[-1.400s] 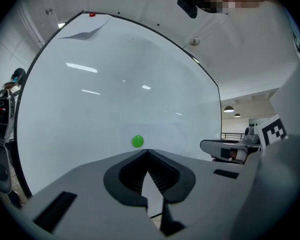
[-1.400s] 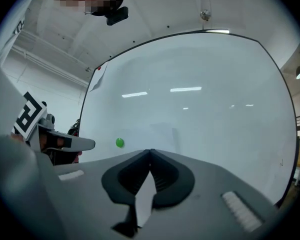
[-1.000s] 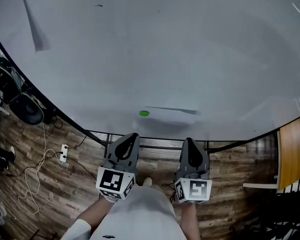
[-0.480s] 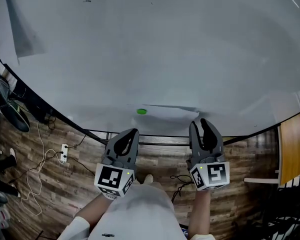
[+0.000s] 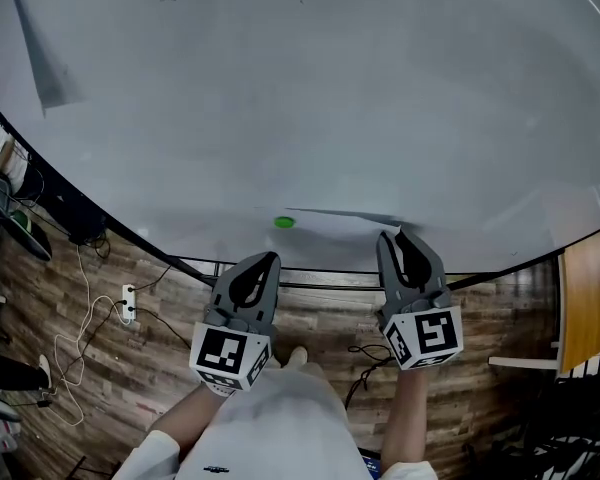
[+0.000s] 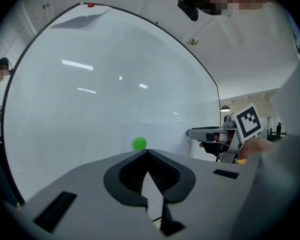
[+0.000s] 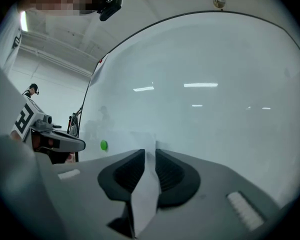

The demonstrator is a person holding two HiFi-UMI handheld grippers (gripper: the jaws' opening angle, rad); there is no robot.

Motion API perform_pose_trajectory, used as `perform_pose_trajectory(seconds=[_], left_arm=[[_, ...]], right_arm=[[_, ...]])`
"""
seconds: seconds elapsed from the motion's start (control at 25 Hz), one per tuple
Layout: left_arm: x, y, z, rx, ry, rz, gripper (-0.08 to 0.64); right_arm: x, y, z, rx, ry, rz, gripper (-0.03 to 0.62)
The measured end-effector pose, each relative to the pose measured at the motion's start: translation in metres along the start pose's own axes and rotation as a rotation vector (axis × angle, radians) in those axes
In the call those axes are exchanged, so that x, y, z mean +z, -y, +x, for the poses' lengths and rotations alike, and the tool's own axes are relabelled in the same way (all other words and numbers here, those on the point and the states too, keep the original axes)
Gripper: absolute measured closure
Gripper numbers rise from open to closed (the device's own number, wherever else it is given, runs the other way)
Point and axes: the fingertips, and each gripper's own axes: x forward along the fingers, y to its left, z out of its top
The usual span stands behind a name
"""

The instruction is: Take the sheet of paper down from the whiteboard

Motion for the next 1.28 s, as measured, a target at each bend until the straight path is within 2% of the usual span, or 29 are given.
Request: perform_pose_trajectory(seconds=[0.08,0.12,0.4,0.64,0.8,0.96,1.28], left_arm=[[-0.001,0.001,0.000,0.004,0.001,-0.003,0.554],[-0.001,0.002,0.001,0.006,0.001,-0.003,0.554],[0.002,0.010,0.001,0.009,0.013,0.001,0.554],[0.003,0.006,0.009,0.049,0.005,0.021,0.549],[0.002,0.003,0.020,0.066,-0.012,0.017,0.477],[0.005,-0.001,0.031,0.114,-0.007,0.017,0.423],[0.007,-0.012,0.039,0.217,0.014,0.047,0.413]], right_arm=[[0.002,-0.001,-0.002,-0.008,-0.001,-0.027,0.566],[0.002,-0.002,-0.003,-0.009,-0.002,-0.035,0.578],[0.007,-0.006,-0.009,-0.016,0.005,-0.038,0.581],[0.006,-0.008,-0.010,-0.019,0.016,-0.032,0.581],[0.012,-0.008,-0.010,-0.036,0.027,-0.017,0.581],[0.012,-0.012,-0.008,-0.037,0.030,-0.010,0.581],[0.016,-0.018,-0.007,-0.031,0.034,-0.025,0.581]])
